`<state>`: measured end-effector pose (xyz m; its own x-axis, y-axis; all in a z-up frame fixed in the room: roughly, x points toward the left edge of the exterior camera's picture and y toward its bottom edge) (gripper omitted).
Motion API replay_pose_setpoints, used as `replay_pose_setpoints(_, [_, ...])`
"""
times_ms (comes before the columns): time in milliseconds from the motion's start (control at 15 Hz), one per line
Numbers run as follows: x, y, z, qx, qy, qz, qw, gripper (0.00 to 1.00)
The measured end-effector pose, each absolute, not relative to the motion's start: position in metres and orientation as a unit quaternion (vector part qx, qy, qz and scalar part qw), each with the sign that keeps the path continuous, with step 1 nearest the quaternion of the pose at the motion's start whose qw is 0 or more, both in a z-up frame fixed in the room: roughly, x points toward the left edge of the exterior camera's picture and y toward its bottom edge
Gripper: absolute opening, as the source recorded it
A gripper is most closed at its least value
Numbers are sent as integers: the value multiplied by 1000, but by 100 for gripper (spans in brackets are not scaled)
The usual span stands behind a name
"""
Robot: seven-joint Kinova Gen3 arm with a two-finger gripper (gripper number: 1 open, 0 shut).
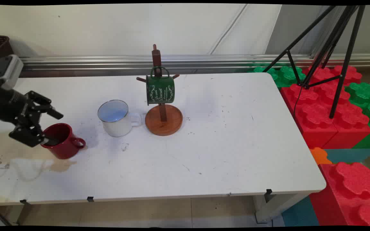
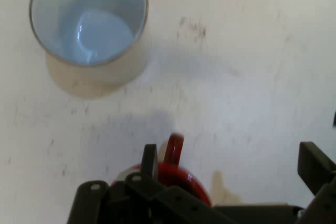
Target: Pick up the green mug from the rack
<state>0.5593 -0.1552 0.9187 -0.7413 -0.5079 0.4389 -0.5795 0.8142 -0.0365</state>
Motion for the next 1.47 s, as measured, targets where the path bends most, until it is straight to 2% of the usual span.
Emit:
replay_pose_setpoints(533, [541, -170, 936, 317, -904, 86, 274, 100])
replay_pose_setpoints(1467, [528, -185, 944, 338, -877, 82, 331, 100])
